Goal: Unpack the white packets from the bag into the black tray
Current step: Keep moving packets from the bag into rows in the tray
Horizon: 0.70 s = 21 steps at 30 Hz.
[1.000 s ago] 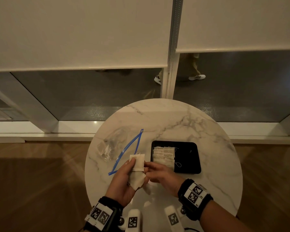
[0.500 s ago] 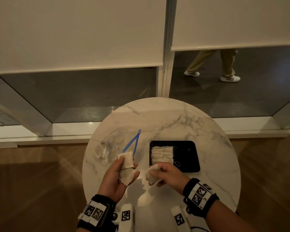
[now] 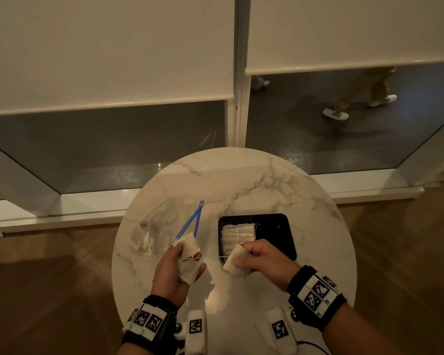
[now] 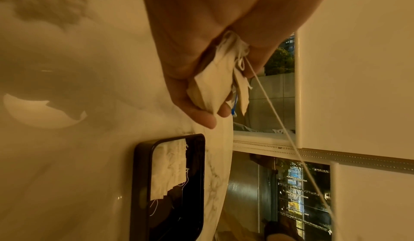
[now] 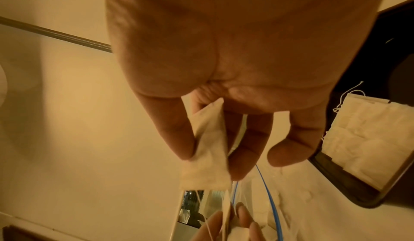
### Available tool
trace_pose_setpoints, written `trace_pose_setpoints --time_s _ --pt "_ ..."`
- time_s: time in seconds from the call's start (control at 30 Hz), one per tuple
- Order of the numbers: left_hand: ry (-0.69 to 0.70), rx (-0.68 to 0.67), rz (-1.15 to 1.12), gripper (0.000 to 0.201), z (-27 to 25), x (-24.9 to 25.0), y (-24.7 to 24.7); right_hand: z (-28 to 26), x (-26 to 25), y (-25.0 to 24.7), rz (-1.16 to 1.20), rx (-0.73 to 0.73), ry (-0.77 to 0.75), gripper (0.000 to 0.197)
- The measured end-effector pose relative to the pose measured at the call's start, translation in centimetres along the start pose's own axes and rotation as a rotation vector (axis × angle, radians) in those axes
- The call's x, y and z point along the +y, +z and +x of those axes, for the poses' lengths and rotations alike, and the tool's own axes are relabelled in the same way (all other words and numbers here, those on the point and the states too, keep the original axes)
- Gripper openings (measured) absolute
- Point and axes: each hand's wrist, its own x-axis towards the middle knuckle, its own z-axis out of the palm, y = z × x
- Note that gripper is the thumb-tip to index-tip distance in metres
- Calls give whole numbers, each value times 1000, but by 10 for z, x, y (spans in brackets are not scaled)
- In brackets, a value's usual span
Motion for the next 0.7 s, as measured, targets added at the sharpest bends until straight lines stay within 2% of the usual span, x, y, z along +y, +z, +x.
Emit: trace_pose_setpoints --time_s 0.17,0.27,0.4,0.53,0.63,0.7 --pt "-46 -13 -18 21 9 2 3 -5 -15 -2 -14 -92 -39 23" --pt "-109 -79 -75 17 12 5 4 -10 -29 -2 9 -144 -55 23" --pt "-161 -107 -146 25 19 6 6 -15 -46 -4 108 -167 -90 14" --pt "-156 -138 -133 21 19 4 12 -13 -52 -9 227 -152 -97 23" --pt "-186 -153 -120 9 17 4 14 -14 -58 -14 365 -135 -127 13" --pt "-233 -151 -116 20 19 4 13 -14 -61 -20 463 -100 -159 13"
